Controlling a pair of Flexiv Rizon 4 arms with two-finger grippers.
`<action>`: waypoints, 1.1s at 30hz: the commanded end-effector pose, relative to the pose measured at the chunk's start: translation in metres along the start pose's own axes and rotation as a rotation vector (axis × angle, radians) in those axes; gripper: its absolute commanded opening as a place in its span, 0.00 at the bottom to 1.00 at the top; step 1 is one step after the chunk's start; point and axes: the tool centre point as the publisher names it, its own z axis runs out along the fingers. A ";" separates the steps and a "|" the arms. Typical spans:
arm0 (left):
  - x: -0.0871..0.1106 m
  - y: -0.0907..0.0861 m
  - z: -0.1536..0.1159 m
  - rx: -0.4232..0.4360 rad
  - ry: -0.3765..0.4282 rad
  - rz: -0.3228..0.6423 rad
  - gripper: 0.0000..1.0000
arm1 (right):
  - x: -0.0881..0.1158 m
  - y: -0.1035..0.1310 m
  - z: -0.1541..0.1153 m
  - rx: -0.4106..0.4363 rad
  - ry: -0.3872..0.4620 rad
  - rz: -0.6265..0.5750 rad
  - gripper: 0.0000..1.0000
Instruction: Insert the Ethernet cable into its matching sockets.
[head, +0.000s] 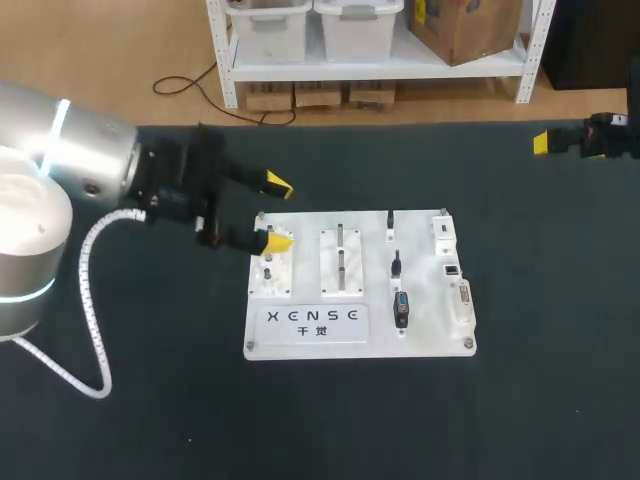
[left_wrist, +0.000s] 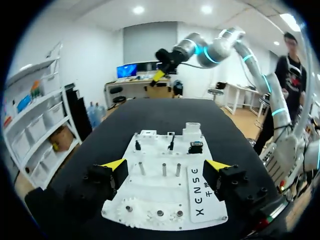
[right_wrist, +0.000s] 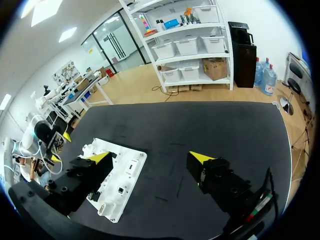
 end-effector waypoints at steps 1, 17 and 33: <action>0.006 0.003 0.012 0.118 -0.030 0.122 1.00 | 0.000 0.001 -0.001 0.003 0.000 0.000 1.00; 0.021 -0.018 0.031 0.070 0.045 0.051 1.00 | 0.000 0.001 -0.001 0.003 0.000 0.000 1.00; 0.026 -0.021 0.035 0.085 0.048 0.016 1.00 | 0.000 0.001 -0.001 0.003 0.000 0.000 1.00</action>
